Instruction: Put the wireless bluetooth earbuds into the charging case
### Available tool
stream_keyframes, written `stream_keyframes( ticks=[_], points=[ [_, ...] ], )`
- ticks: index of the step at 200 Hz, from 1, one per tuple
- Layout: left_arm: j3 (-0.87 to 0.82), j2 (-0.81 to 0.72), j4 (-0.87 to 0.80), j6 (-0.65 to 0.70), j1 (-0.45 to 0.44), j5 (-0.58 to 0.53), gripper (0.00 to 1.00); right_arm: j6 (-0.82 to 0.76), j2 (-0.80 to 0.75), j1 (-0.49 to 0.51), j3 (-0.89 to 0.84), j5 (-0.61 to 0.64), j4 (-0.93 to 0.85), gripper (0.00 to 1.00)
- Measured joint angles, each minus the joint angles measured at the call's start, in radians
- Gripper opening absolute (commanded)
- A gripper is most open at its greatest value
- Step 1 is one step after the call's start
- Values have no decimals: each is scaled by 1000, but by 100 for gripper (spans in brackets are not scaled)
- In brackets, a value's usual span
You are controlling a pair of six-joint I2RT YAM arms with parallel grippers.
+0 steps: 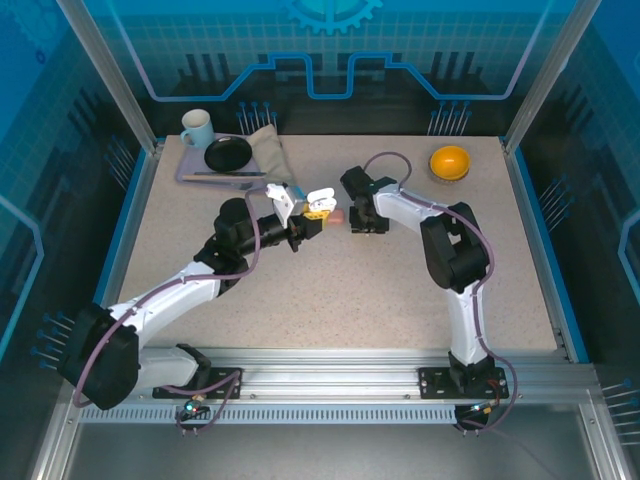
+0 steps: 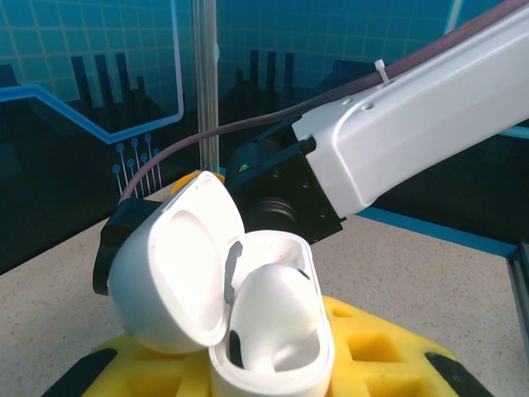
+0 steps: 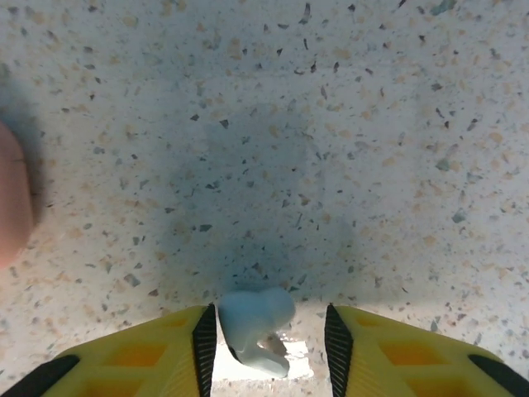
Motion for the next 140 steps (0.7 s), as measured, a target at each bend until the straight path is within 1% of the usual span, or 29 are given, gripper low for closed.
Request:
stream_keyframes(
  ticks=[55,81,105,140],
  points=[
    [-2,-1,0,0,1,0,0,-21,40,0,43,6,-23,35],
    [-2,-1,0,0,2,0,0,-30,42,0,46,-2,-23,25],
    [-2,-1,0,0,2,0,0,-29,35,-4,37,-12,-12,18],
    [-2,-1,0,-1,2,0,0,-21,-24,-22,-54,-64,68,17]
  ],
)
